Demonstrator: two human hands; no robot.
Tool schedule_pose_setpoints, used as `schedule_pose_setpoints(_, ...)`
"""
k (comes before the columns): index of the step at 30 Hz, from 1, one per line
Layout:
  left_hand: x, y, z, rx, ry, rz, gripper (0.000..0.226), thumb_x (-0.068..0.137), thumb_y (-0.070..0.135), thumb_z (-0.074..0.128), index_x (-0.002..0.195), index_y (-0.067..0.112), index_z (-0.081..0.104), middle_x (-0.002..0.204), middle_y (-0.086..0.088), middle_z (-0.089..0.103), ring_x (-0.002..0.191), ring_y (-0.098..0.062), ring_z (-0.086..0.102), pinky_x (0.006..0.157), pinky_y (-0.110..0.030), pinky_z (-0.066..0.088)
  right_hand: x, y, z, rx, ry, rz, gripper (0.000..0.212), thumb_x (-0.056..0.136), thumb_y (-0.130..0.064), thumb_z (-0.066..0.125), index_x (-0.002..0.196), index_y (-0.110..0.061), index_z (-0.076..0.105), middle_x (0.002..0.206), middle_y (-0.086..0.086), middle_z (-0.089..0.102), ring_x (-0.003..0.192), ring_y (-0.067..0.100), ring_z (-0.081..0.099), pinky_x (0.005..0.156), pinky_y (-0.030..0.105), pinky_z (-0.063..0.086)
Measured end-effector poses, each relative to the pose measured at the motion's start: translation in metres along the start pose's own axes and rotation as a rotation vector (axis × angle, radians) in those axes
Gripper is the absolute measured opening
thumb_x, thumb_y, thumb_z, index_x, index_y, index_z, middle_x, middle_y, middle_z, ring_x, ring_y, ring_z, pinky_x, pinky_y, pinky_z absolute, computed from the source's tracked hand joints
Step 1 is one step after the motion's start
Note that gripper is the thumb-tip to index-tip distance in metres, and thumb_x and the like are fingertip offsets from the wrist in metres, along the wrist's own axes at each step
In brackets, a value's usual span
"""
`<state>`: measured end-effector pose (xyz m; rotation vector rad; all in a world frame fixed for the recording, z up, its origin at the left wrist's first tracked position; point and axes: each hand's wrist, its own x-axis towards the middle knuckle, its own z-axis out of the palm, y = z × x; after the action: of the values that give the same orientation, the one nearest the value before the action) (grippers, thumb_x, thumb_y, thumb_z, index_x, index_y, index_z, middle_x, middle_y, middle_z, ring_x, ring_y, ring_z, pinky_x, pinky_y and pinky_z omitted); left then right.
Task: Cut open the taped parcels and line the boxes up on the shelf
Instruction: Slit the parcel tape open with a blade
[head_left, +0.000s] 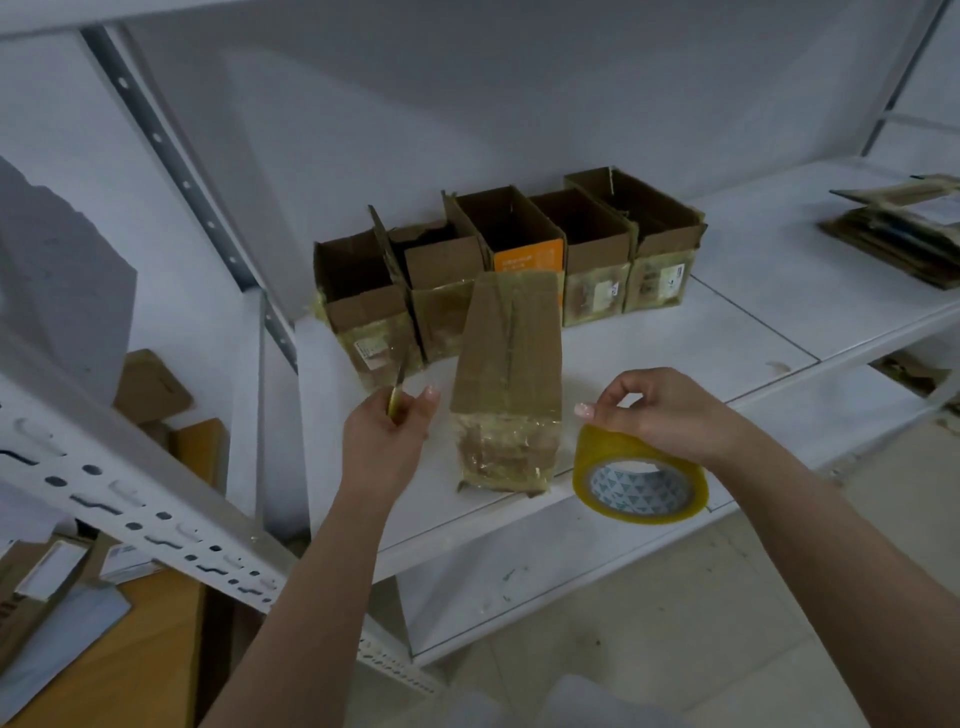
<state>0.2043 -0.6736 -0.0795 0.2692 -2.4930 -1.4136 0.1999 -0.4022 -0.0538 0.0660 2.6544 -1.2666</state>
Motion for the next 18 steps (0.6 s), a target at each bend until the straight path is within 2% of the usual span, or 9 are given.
schedule_pose_setpoints(3,-0.007,-0.009,0.015,-0.274,-0.104,-0.214,0.041,0.091,0.045,0.063,0.065,0.017,0.048,0.053,0.008,0.05,0.048,-0.007,0.043,0.053,-0.023,0.038,0.003,0.004,0.012,0.051,-0.017,0.016,0.037,0.074,-0.06,0.072,0.086,-0.025,0.068,0.085,-0.002,0.07,0.075,0.014,0.066,0.061,0.024,0.05)
schedule_pose_setpoints(7,-0.013,-0.014,0.028,-0.558,-0.187,-0.418,0.043,0.086,0.051,0.063,0.063,0.017,0.049,0.052,0.005,0.042,0.043,-0.008,0.032,0.042,-0.022,0.029,0.005,0.006,0.018,0.071,-0.04,0.002,0.032,0.078,-0.055,0.072,0.085,-0.025,0.068,0.088,0.001,0.07,0.077,0.017,0.068,0.067,0.028,0.056)
schedule_pose_setpoints(10,-0.018,-0.016,0.033,-0.535,-0.252,-0.478,0.054,0.065,0.071,0.059,0.061,0.019,0.045,0.051,0.004,0.038,0.043,-0.01,0.028,0.039,-0.021,0.027,0.005,0.009,0.018,0.087,-0.044,0.002,0.03,0.078,-0.053,0.072,0.085,-0.025,0.069,0.09,0.002,0.07,0.078,0.019,0.068,0.068,0.03,0.057)
schedule_pose_setpoints(13,-0.024,-0.018,0.04,-0.554,-0.324,-0.55,0.061,0.062,0.079,0.053,0.065,0.02,0.041,0.053,0.005,0.036,0.042,-0.009,0.026,0.037,-0.021,0.025,0.004,0.012,0.018,0.075,-0.047,0.009,0.031,0.077,-0.056,0.072,0.086,-0.026,0.069,0.088,-0.001,0.07,0.075,0.016,0.068,0.061,0.025,0.052)
schedule_pose_setpoints(16,-0.019,-0.018,0.032,-0.591,-0.398,-0.578,0.053,0.075,0.07,0.057,0.073,0.018,0.047,0.058,0.003,0.04,0.041,-0.008,0.028,0.036,-0.02,0.026,0.003,0.012,0.017,0.078,-0.043,0.022,0.033,0.076,-0.057,0.072,0.088,-0.026,0.069,0.086,-0.002,0.069,0.074,0.015,0.067,0.058,0.024,0.05)
schedule_pose_setpoints(18,-0.008,-0.01,0.018,-0.449,-0.366,-0.503,0.039,0.089,0.052,0.059,0.085,0.014,0.053,0.07,-0.003,0.046,0.048,-0.009,0.037,0.044,-0.021,0.035,0.003,0.011,0.016,0.081,-0.037,0.018,0.034,0.076,-0.057,0.072,0.088,-0.025,0.069,0.085,-0.003,0.069,0.074,0.014,0.067,0.057,0.023,0.049)
